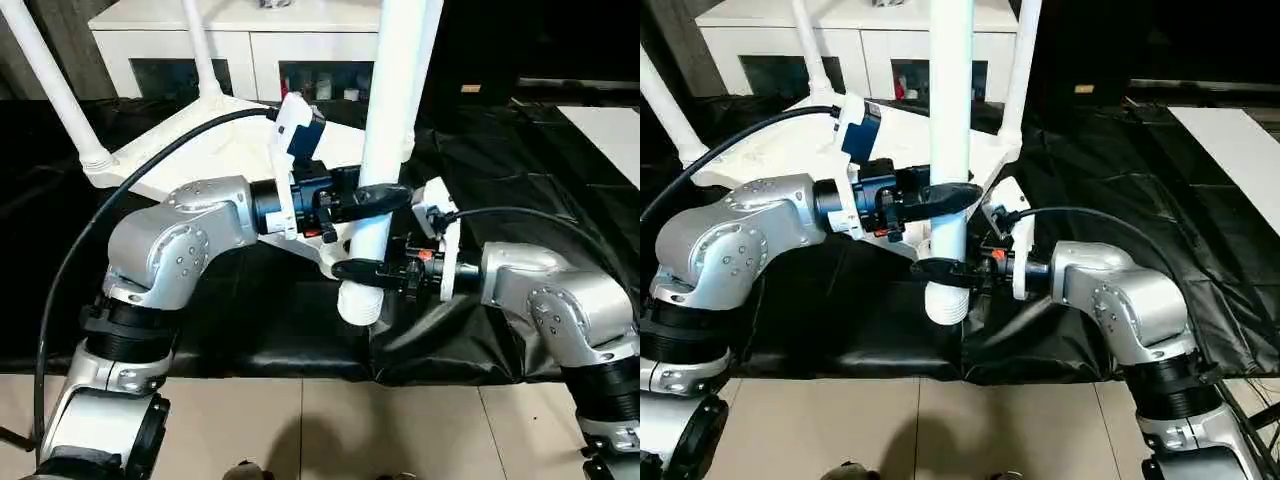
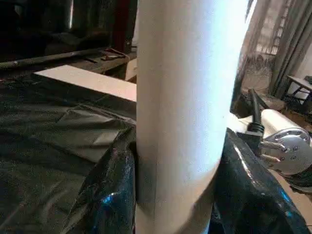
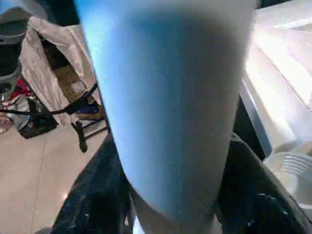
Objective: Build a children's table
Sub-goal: Pick table leg
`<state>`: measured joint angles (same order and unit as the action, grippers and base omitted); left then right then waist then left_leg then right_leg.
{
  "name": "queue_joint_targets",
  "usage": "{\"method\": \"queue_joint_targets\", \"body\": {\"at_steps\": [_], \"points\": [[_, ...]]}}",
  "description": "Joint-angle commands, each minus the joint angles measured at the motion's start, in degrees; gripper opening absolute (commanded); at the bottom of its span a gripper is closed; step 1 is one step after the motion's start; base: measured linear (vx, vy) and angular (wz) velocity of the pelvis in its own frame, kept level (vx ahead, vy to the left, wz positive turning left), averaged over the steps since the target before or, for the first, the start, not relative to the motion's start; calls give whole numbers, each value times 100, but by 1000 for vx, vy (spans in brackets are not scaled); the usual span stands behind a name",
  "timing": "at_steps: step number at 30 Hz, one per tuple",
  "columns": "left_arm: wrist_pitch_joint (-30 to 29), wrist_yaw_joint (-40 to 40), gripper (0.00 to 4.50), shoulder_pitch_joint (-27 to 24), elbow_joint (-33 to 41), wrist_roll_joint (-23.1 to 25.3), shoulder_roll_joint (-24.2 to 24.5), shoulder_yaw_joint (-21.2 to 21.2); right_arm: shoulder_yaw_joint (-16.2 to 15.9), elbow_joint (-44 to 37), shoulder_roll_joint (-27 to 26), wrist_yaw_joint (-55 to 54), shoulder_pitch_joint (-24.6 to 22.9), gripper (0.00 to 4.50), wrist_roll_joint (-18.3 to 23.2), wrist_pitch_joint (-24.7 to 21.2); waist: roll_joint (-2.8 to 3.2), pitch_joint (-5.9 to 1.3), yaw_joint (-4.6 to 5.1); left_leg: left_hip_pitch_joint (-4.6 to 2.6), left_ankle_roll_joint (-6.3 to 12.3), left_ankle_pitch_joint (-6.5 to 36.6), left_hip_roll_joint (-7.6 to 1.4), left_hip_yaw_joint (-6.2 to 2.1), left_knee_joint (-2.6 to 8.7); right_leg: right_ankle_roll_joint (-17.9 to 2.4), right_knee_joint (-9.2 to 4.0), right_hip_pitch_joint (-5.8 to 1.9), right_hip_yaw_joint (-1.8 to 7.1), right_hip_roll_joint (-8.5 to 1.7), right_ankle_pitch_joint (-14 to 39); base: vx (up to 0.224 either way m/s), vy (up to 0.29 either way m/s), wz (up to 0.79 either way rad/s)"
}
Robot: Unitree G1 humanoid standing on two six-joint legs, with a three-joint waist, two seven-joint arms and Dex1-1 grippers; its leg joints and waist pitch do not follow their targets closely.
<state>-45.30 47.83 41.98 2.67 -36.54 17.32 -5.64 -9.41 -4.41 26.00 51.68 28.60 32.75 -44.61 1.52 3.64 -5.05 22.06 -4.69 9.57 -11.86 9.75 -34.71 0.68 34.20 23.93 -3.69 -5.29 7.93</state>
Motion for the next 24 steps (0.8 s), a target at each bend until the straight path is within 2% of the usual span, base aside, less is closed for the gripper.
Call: {"method": "queue_joint_targets", "body": {"at_steps": [1, 6, 7, 8, 13, 24], "points": [[136, 45, 184, 10, 87, 36, 28, -11, -8, -24, 57, 60, -77, 201, -44, -13, -97, -479, 1, -73, 8, 1103, -20, 41, 378, -945, -355, -323, 157, -166, 1892, 0, 0, 0], [144, 67, 182, 10, 85, 31, 37, -11, -132, -2, 116, 105, -105, 196, -180, 38, -89, -476, 2, -74, 1, 1129, -24, 38, 380, -950, -356, -320, 157, -167, 1901, 0, 0, 0], [147, 72, 182, 11, 84, 43, 35, -9, -138, -3, 113, 113, -115, 248, -162, -1, -93, -471, 6, -72, 5, 1149, -19, 39, 382, -943, -361, -322, 155, -163, 1934, 0, 0, 0], [148, 78, 182, 10, 82, 46, 33, -4, -145, -7, 106, 110, -123, 261, -162, -8, -92, -473, 4, -72, 5, 1152, -20, 39, 379, -939, -363, -322, 156, -168, 1953, 0, 0, 0], [164, 100, 182, 12, 70, 60, 30, -8, -220, -20, 115, 65, -143, 261, -274, 112, -92, -470, 7, -74, -8, 1201, -20, 37, 384, -918, -373, -318, 154, -166, 2028, 0, 0, 0], [171, 226, 182, -4, 76, 61, 87, -73, -127, 3, 24, 62, -114, 261, -286, 197, -86, -471, 5, -79, -5, 1229, -20, 36, 380, -900, -376, -311, 154, -168, 2066, 0, 0, 0]]}}
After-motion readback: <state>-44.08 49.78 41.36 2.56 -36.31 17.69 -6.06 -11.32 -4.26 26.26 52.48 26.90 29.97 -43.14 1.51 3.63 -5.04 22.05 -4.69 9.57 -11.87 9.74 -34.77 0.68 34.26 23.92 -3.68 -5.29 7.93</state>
